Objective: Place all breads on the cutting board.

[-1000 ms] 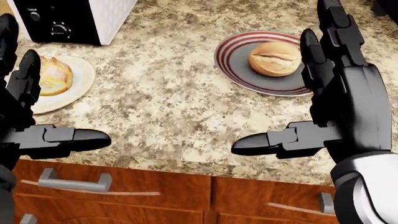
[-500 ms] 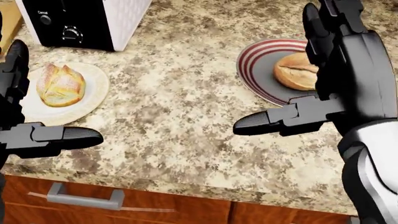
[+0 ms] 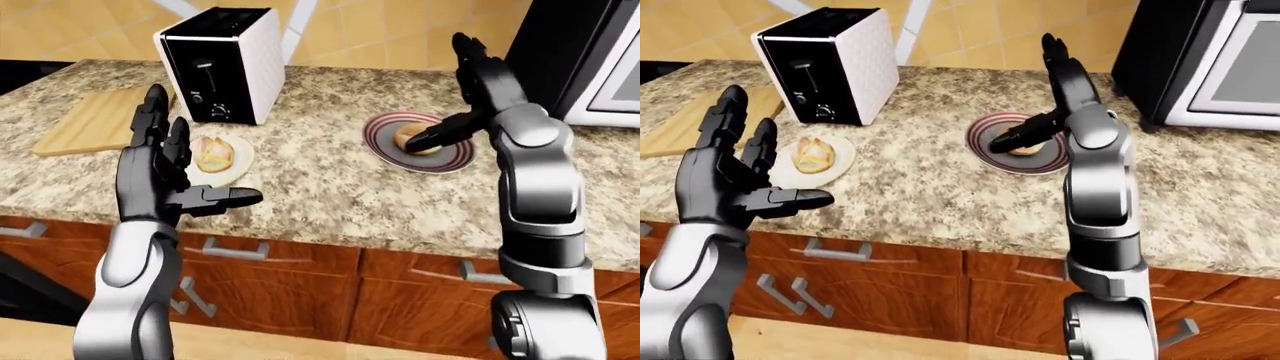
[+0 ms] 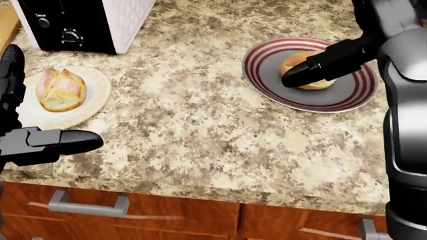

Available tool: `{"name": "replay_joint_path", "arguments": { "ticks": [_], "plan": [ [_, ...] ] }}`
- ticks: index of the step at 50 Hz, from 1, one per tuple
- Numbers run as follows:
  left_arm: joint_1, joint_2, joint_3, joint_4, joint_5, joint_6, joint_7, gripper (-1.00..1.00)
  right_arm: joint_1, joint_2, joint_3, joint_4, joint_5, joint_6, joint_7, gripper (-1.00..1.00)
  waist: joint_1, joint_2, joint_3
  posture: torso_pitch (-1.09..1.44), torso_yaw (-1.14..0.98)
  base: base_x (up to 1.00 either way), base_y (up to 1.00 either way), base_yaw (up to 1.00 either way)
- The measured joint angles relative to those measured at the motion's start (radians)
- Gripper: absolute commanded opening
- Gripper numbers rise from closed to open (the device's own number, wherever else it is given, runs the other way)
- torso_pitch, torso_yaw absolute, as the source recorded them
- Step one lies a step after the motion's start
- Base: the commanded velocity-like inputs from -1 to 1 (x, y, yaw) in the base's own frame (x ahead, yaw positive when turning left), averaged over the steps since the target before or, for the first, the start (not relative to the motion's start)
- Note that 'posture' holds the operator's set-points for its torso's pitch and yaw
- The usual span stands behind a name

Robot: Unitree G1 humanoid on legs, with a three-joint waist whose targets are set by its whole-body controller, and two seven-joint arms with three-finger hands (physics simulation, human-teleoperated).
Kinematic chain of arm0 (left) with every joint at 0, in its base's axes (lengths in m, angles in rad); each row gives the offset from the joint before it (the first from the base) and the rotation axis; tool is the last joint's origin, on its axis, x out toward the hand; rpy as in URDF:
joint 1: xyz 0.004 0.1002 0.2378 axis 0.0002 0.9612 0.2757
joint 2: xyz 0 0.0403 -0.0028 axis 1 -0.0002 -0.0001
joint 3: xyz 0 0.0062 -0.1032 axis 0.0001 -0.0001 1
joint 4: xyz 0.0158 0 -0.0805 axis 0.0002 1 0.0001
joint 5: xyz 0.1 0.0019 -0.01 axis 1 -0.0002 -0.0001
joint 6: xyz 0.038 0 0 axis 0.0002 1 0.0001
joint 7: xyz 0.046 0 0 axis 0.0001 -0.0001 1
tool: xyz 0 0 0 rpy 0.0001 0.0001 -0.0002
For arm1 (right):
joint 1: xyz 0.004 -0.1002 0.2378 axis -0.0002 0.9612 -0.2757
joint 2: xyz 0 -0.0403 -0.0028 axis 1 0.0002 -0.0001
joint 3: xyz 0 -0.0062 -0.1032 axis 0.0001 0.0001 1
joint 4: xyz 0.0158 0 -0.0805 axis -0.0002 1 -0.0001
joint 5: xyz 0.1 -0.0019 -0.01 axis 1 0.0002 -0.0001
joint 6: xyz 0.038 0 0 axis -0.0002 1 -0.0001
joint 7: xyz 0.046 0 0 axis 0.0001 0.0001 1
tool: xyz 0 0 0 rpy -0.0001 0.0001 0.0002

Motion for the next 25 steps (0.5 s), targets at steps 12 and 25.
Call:
{"name": "replay_joint_path", "arguments": {
  "ticks": [12, 25],
  "plan": [
    [0.001, 0.007, 0.0, -0.004, -0.014, -0.002, 0.009, 1.0, -0.038, 0.004, -0.007, 0.152, -0.119, -0.091, 0.071, 0.94, -0.003, 0.005, -0.009, 0.0, 0.0, 0.0, 0.0, 0.0],
    [-0.008, 0.015, 0.008, -0.009, -0.024, 0.009, 0.008, 1.0, -0.129, 0.028, 0.021, 0.363, -0.162, -0.189, 0.058, 0.68, -0.015, 0.02, -0.014, 0.0, 0.0, 0.0, 0.0, 0.0]
  ]
}}
